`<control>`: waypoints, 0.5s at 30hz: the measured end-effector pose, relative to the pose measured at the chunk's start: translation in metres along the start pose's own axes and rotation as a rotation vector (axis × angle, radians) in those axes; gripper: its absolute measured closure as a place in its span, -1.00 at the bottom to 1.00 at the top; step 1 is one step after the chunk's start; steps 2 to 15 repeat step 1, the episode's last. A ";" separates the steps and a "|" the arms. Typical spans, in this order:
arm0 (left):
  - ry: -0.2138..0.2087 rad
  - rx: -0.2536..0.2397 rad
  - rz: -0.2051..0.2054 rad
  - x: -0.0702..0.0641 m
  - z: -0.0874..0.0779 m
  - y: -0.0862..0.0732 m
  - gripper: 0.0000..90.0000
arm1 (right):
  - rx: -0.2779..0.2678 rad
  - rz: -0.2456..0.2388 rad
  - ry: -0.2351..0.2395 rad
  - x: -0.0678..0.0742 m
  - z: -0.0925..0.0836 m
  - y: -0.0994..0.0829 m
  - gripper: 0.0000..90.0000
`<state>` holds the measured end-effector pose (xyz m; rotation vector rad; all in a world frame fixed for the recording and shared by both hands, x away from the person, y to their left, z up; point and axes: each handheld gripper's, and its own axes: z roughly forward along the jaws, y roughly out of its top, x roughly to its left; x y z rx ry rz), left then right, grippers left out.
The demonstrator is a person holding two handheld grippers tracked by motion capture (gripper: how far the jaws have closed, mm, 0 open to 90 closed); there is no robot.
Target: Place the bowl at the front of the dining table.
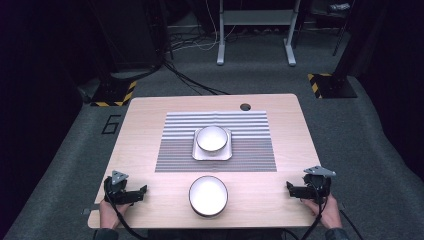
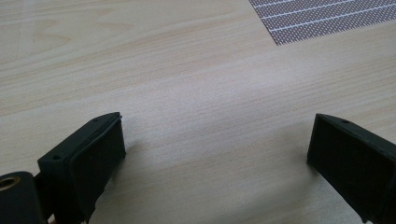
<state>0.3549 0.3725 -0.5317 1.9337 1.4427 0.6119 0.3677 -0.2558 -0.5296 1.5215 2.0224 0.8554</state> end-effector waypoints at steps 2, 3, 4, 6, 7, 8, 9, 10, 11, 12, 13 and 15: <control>0.000 0.000 0.000 0.000 0.000 0.000 -0.91 | 0.000 0.002 -0.001 0.000 0.000 0.000 -1.00; 0.000 0.000 0.000 0.000 0.000 0.000 -0.91 | 0.000 0.002 -0.001 0.000 0.000 0.000 -1.00; 0.000 0.000 0.000 0.000 0.000 0.000 -0.91 | 0.000 0.002 -0.001 0.000 0.000 0.000 -1.00; 0.000 0.000 0.000 0.000 0.000 0.000 -0.91 | 0.000 0.002 -0.001 0.000 0.000 0.000 -1.00; 0.000 0.000 0.000 0.000 0.000 0.000 -0.91 | 0.000 0.002 -0.001 0.000 0.000 0.000 -1.00; 0.000 0.000 0.000 0.000 0.000 0.000 -0.91 | 0.000 0.002 -0.001 0.000 0.000 0.000 -1.00; 0.000 0.000 0.000 0.000 0.000 0.000 -0.91 | 0.000 0.002 -0.001 0.000 0.000 0.000 -1.00; 0.000 0.000 0.000 0.000 0.000 0.000 -0.91 | 0.000 0.002 -0.001 0.000 0.000 0.000 -1.00; 0.000 0.000 0.000 0.000 0.000 0.000 -0.91 | 0.000 0.002 -0.001 0.000 0.000 0.000 -1.00; 0.000 0.000 0.000 0.000 0.000 0.000 -0.91 | 0.000 0.002 -0.001 0.000 0.000 0.000 -1.00; 0.000 0.000 0.000 0.000 0.000 0.000 -0.91 | 0.000 0.002 -0.001 0.000 0.000 0.000 -1.00; 0.000 0.000 0.000 0.000 0.000 0.000 -0.91 | 0.000 0.002 -0.001 0.000 0.000 0.000 -1.00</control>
